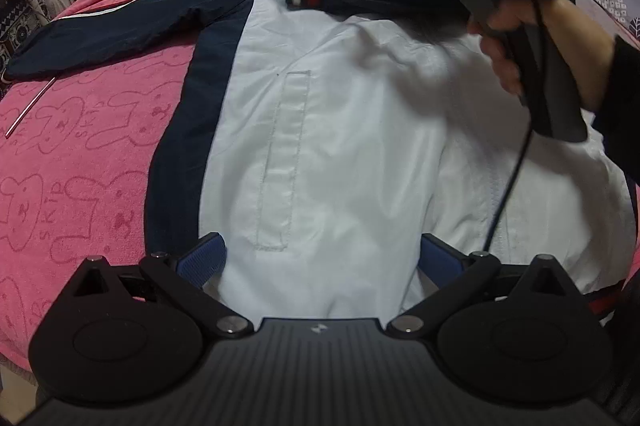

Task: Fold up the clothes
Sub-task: 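Carry the held sleeve with the right gripper across the jacket front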

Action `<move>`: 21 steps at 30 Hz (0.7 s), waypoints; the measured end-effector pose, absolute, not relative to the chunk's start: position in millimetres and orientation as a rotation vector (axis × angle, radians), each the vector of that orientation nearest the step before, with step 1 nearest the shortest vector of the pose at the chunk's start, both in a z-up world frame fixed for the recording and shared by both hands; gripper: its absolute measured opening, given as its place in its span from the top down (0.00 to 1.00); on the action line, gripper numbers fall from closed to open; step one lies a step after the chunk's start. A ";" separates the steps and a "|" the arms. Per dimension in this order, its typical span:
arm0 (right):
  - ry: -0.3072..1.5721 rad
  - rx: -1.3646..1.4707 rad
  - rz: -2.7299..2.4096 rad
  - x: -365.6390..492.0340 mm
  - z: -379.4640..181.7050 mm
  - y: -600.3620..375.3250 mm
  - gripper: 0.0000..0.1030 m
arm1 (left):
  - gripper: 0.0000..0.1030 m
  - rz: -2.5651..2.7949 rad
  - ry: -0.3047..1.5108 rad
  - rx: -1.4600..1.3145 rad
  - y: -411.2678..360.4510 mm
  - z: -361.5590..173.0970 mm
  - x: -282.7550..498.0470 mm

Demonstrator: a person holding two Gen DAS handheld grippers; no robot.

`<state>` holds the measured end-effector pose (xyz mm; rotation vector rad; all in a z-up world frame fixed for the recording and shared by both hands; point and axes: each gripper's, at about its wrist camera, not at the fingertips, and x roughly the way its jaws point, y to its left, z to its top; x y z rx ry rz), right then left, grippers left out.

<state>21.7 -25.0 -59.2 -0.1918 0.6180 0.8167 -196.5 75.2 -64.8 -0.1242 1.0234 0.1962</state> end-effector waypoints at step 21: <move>0.654 -0.272 0.699 51.5 -59.9 131.2 0.68 | 0.00 0.109 0.953 -0.141 87.6 -79.4 -210.4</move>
